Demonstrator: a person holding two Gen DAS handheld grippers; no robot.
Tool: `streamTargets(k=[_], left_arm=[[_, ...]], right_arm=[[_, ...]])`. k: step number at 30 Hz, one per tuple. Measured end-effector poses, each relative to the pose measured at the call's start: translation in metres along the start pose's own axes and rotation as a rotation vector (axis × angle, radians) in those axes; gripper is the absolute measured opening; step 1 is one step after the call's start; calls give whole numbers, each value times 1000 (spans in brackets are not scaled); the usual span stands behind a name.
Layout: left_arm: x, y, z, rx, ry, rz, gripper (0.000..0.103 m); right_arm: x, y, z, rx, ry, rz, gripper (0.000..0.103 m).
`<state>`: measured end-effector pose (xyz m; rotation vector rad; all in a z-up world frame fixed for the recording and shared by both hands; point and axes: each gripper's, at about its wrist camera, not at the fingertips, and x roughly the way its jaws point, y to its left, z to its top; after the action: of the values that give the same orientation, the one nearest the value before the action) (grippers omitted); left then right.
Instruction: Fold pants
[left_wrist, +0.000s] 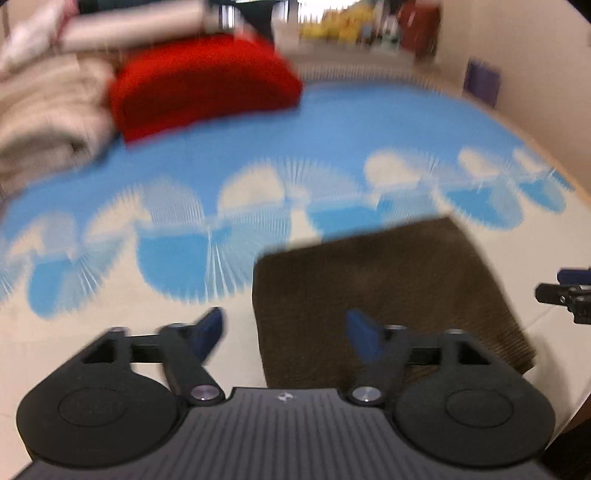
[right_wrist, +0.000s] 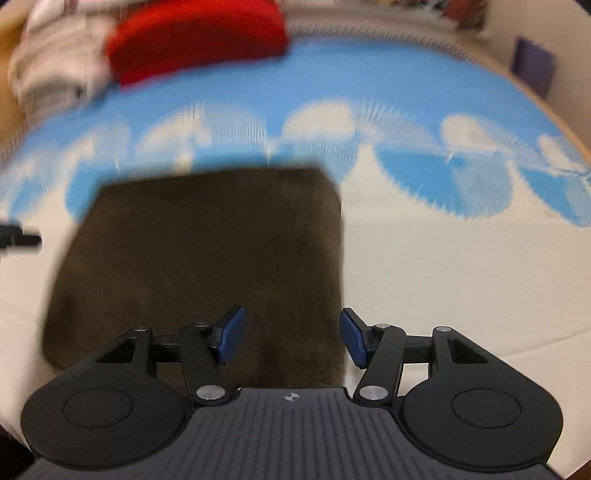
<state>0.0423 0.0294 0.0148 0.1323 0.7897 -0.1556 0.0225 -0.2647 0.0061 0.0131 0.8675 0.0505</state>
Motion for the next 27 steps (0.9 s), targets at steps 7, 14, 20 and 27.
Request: streamTargets(k=[7, 14, 20, 27], left_arm=[[-78, -37, -48, -76, -179, 54, 92], [-60, -59, -122, -177, -28, 57, 103], [-37, -57, -125, -174, -4, 100, 103], [-18, -68, -119, -139, -32, 122, 103]], right_arm=[[-98, 26, -26, -67, -359, 27, 102], [-102, 32, -77, -4, -342, -16, 102], [-81, 37, -102, 7, -230, -18, 102], [-72, 34, -107, -13, -224, -66, 102]])
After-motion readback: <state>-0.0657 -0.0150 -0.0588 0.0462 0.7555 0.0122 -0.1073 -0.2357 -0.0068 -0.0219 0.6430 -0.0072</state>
